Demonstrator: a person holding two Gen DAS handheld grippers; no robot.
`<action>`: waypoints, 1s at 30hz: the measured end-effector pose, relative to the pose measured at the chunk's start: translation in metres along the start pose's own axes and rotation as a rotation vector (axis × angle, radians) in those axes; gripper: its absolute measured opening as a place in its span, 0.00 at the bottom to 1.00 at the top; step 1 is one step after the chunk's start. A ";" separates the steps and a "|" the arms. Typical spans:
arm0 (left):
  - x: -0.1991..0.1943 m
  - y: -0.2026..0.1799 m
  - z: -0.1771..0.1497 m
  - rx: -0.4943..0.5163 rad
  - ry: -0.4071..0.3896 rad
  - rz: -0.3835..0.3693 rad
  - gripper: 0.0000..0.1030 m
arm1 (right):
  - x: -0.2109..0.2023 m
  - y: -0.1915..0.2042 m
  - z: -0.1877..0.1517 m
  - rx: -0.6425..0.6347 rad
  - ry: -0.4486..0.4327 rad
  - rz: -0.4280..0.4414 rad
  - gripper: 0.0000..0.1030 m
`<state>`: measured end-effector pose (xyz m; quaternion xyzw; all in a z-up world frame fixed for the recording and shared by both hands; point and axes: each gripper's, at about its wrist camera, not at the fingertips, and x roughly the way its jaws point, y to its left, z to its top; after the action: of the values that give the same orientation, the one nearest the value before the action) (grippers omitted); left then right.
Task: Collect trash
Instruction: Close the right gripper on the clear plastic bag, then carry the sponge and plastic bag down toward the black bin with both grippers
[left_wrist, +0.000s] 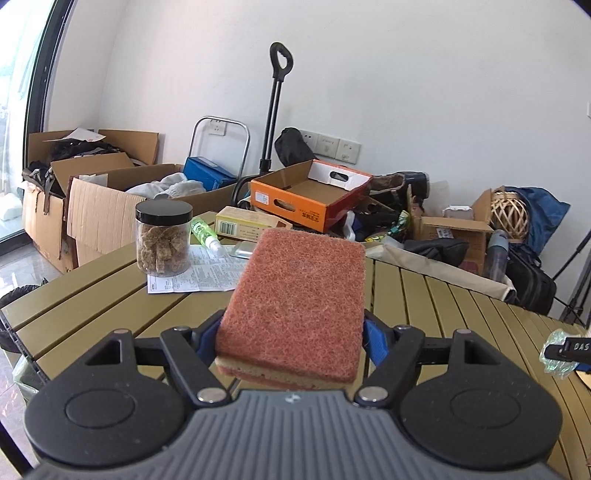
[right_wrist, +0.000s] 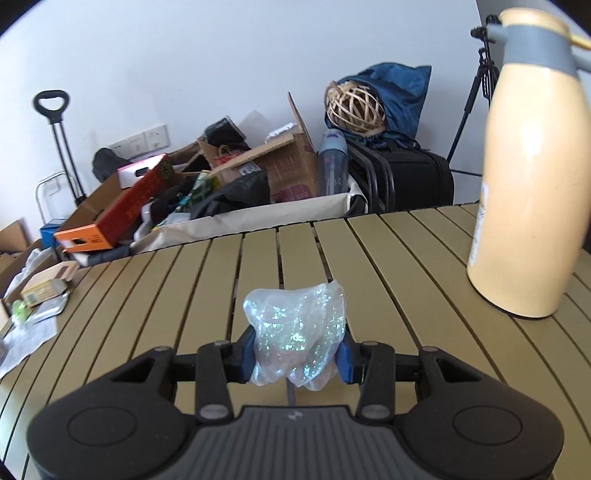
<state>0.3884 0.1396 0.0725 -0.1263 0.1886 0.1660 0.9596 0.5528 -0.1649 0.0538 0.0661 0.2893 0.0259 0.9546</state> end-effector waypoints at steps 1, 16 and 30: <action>-0.003 0.000 -0.003 0.006 0.004 -0.003 0.73 | -0.008 -0.001 -0.003 -0.007 -0.003 0.003 0.40; -0.072 -0.005 -0.056 0.080 0.012 -0.123 0.73 | -0.124 0.000 -0.065 -0.112 -0.032 0.080 0.40; -0.132 -0.003 -0.117 0.136 0.037 -0.207 0.73 | -0.196 0.005 -0.139 -0.166 -0.023 0.162 0.40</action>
<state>0.2367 0.0658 0.0214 -0.0827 0.2029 0.0506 0.9744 0.3121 -0.1615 0.0475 0.0101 0.2688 0.1260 0.9549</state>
